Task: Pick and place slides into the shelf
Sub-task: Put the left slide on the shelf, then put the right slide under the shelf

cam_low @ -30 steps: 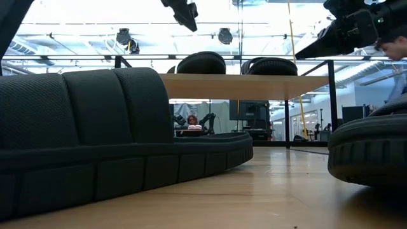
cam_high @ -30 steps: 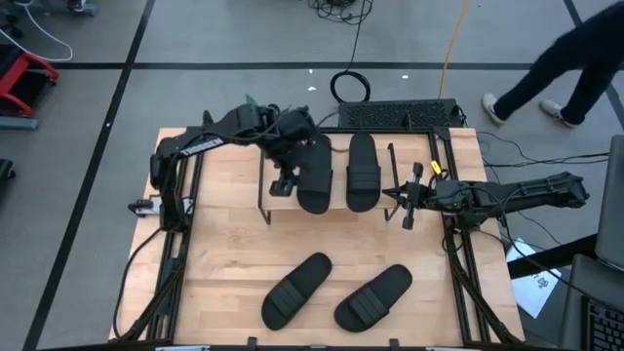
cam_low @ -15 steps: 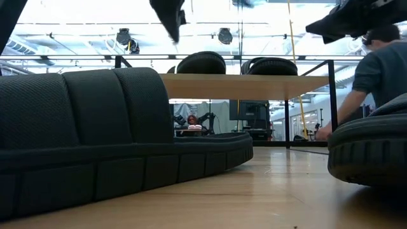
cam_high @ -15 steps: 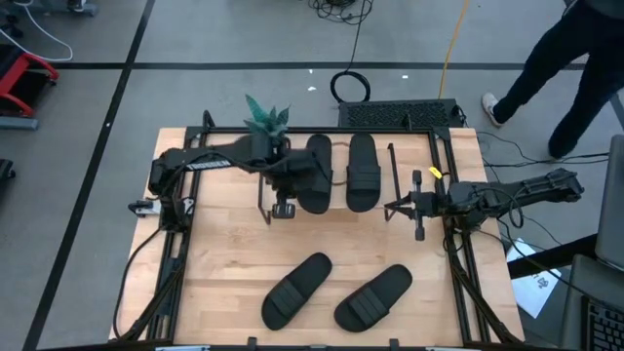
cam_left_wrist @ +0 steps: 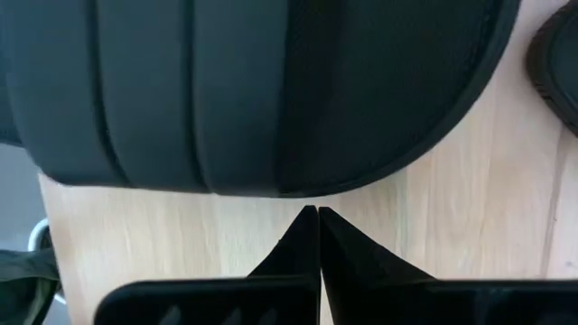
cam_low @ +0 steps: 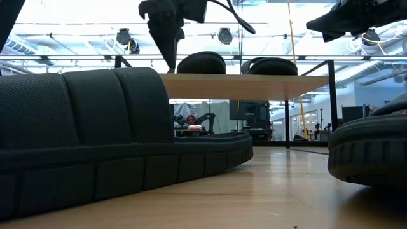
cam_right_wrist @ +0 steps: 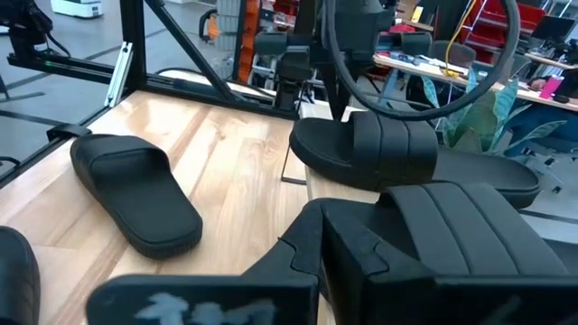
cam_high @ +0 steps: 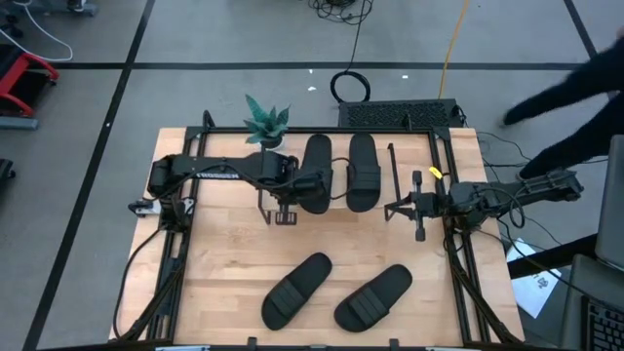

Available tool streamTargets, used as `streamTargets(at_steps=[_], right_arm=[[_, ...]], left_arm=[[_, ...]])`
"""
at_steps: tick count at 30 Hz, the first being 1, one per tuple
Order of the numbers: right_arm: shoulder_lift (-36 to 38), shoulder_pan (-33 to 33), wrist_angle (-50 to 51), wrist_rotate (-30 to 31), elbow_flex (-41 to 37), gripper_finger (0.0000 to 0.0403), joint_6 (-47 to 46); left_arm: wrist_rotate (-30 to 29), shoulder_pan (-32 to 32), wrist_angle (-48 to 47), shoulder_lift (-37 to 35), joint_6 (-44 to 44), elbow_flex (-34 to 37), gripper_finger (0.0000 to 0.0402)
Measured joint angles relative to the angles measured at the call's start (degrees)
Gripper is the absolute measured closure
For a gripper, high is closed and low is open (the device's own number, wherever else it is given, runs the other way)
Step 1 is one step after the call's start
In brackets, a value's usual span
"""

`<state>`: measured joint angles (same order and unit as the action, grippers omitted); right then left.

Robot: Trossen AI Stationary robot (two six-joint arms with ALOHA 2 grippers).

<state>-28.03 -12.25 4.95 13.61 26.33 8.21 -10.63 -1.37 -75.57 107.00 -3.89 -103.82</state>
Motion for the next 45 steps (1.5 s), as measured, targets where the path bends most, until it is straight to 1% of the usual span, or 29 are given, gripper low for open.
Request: streamTargets(at_steps=[7, 13, 18, 21, 24, 27, 30, 33, 36, 37, 40, 42, 45], right_arm=[[0.0, 0.0, 0.0, 0.0, 0.0, 0.0403, 0.0], [0.0, 0.0, 0.0, 0.0, 0.0, 0.0403, 0.0], [0.0, 0.0, 0.4, 0.0, 0.0, 0.0403, 0.0], [0.0, 0.0, 1.4, 0.0, 0.0, 0.0403, 0.0], [0.0, 0.0, 2.3, 0.0, 0.0, 0.0403, 0.0], [0.0, 0.0, 3.3, -0.1, 0.0, 0.0403, 0.0], [0.0, 0.0, 3.3, -0.2, 0.0, 0.0403, 0.0], [0.0, 0.0, 3.2, -0.2, 0.0, 0.0403, 0.0], [-0.1, 0.0, 3.0, -1.2, 0.0, 0.0403, -1.6], [-0.1, 0.0, 2.8, -2.0, 0.0, 0.0403, -2.1], [-0.3, 0.0, 0.9, -5.0, 0.0, 0.0403, -2.6], [-0.3, -0.1, -0.6, -6.5, 0.0, 0.0403, -2.6], [0.0, -0.9, -0.8, -6.3, 0.0, 0.0403, -1.4]], left_arm=[[0.1, -0.7, 2.6, 0.0, -0.1, 0.0, 0.0401], [1.6, -0.7, 4.3, 0.1, -1.3, 0.0, 0.0401], [1.6, -0.7, 1.8, 0.2, -0.7, 0.0, 0.0401], [3.2, -0.2, 0.6, 0.2, -1.7, 0.0, 0.0401], [4.9, 2.0, 1.9, -1.5, -5.4, 0.0, 0.0401], [5.3, 5.1, 4.9, -5.1, -9.8, 0.0, 0.0401], [7.2, 7.7, 11.5, -9.8, -13.0, 0.9, 0.0401], [11.4, 9.5, 23.1, -15.8, -17.0, 6.4, 0.0402], [17.5, 10.0, 36.9, -21.8, -21.1, 16.1, 0.0402], [18.6, 10.0, 42.0, -23.6, -21.6, 19.9, 0.0402], [19.0, 9.9, 55.9, -27.9, -20.5, 30.5, 0.0402], [18.5, 10.8, 62.9, -30.3, -19.6, 36.8, 0.0402], [13.6, 13.9, 69.9, -33.7, -19.1, 45.4, 0.0402]])
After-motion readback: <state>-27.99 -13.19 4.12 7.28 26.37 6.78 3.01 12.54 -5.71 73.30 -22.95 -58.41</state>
